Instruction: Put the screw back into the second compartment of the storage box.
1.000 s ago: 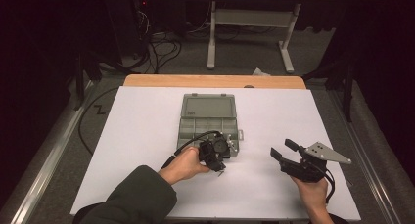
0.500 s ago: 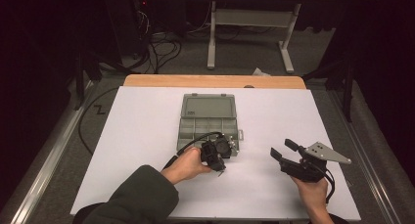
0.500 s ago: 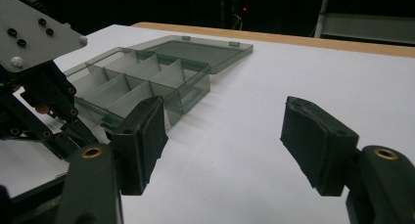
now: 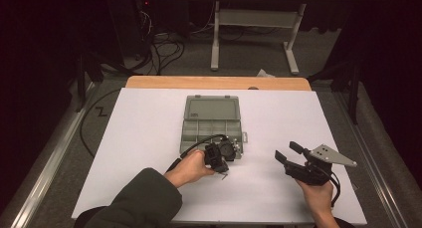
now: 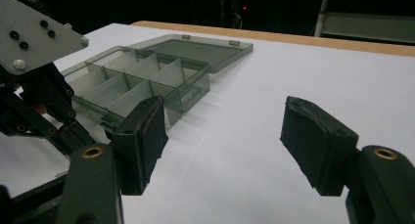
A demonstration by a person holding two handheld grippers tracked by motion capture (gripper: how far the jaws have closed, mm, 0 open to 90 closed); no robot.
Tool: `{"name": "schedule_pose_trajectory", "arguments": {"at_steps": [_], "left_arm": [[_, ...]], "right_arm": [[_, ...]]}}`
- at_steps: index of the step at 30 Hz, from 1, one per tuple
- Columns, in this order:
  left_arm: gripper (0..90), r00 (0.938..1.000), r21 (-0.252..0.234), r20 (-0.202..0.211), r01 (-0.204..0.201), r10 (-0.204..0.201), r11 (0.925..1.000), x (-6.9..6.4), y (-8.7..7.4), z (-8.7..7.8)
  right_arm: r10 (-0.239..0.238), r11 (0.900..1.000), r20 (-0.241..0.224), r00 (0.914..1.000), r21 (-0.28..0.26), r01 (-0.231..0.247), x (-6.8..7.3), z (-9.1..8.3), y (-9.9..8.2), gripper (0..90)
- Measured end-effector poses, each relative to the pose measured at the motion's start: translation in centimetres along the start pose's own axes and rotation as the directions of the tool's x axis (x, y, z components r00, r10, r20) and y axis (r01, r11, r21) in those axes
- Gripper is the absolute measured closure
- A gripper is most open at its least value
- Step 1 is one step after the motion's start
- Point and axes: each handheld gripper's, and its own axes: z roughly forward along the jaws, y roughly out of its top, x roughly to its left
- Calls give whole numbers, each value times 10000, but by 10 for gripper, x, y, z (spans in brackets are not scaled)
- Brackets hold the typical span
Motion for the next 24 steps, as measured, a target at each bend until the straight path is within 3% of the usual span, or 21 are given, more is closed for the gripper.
{"name": "schedule_pose_trajectory", "arguments": {"at_steps": [9, 24], "left_arm": [[872, 9999, -76, -13, 112, -112, 9999, 3, -3, -4], [873, 9988, -526, -12, 488, -489, 9974, 10, -13, -25]], "right_arm": [[-38, 10000, 15, 10000, -22, 39, 0, 0, 0, 345], [-94, 10000, -29, 10000, -22, 94, 2, 0, 0, 344]]}}
